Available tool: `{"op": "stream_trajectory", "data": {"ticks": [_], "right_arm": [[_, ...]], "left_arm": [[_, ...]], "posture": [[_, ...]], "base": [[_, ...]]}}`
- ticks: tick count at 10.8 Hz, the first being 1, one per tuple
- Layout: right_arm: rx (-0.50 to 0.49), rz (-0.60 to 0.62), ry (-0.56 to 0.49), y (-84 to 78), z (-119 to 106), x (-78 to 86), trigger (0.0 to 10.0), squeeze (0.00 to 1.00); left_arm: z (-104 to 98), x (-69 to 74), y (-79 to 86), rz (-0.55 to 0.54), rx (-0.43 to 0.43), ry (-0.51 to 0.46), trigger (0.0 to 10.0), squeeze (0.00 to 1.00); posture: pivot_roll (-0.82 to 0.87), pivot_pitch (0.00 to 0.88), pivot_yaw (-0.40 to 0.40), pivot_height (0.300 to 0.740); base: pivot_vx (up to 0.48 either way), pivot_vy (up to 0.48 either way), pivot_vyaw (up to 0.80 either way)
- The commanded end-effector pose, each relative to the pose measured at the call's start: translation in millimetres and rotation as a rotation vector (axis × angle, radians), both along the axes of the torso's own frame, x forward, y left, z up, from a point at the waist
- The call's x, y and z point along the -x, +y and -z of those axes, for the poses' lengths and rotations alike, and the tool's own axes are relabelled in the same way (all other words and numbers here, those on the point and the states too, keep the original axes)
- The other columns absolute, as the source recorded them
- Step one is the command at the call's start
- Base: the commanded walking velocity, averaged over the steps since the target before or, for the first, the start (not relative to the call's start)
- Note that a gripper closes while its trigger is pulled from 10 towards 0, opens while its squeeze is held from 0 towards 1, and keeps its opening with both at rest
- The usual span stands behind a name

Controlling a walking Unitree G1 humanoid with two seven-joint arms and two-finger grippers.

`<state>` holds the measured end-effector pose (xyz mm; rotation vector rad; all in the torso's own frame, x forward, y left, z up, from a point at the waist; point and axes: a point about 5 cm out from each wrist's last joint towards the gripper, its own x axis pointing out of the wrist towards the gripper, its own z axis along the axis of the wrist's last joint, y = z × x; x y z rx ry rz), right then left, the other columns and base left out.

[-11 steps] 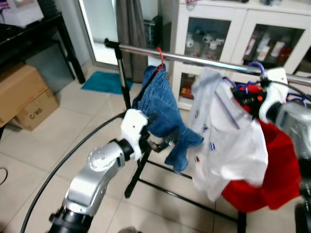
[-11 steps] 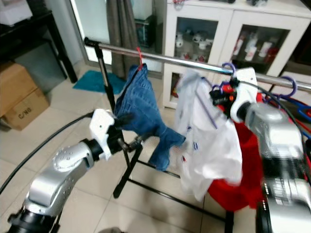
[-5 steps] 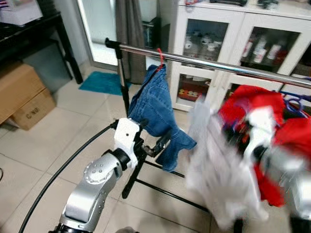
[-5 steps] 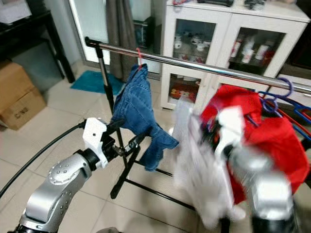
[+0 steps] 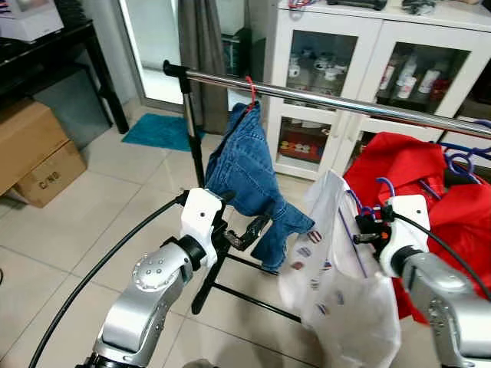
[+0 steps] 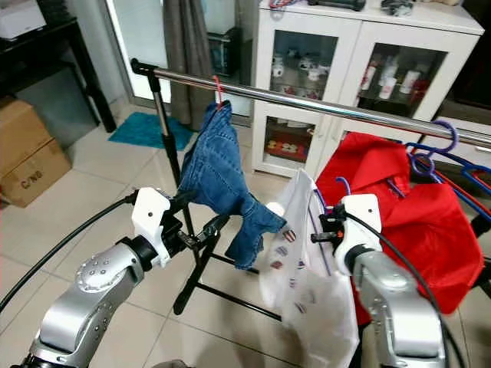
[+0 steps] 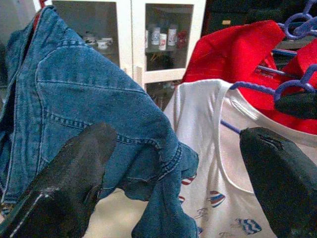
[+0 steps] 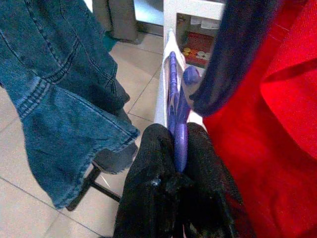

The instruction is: Hang hanger

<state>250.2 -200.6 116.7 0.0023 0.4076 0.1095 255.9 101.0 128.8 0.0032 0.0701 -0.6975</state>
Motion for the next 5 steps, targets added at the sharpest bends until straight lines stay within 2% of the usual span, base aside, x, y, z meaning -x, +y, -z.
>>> {"op": "stream_trajectory", "data": {"ticks": [1, 2, 5], "right_arm": [[0.005, -0.008, -0.058, 4.8, -9.1, -0.3, 10.0, 0.0], [0.032, -0.031, -0.117, 11.4, -10.6, -0.8, 10.0, 0.0], [0.042, -0.053, -0.151, 20.3, -9.2, -0.8, 10.0, 0.0]], "left_arm": [[-3.5, -0.4, -0.7, 0.008, -0.007, -0.008, 10.0, 0.0], [-3.3, -0.5, 0.2, -0.003, -0.01, -0.009, 10.0, 0.0], [-1.6, 0.3, 3.8, -0.02, -0.016, -0.006, 10.0, 0.0]], "posture": [[0.07, 0.0, 0.007, 0.74], [0.07, 0.0, 0.002, 0.74], [0.08, 0.0, -0.01, 0.74]], "base": [[-0.255, 0.0, 0.0], [-0.251, 0.0, 0.0], [-0.247, 0.0, 0.0]]}}
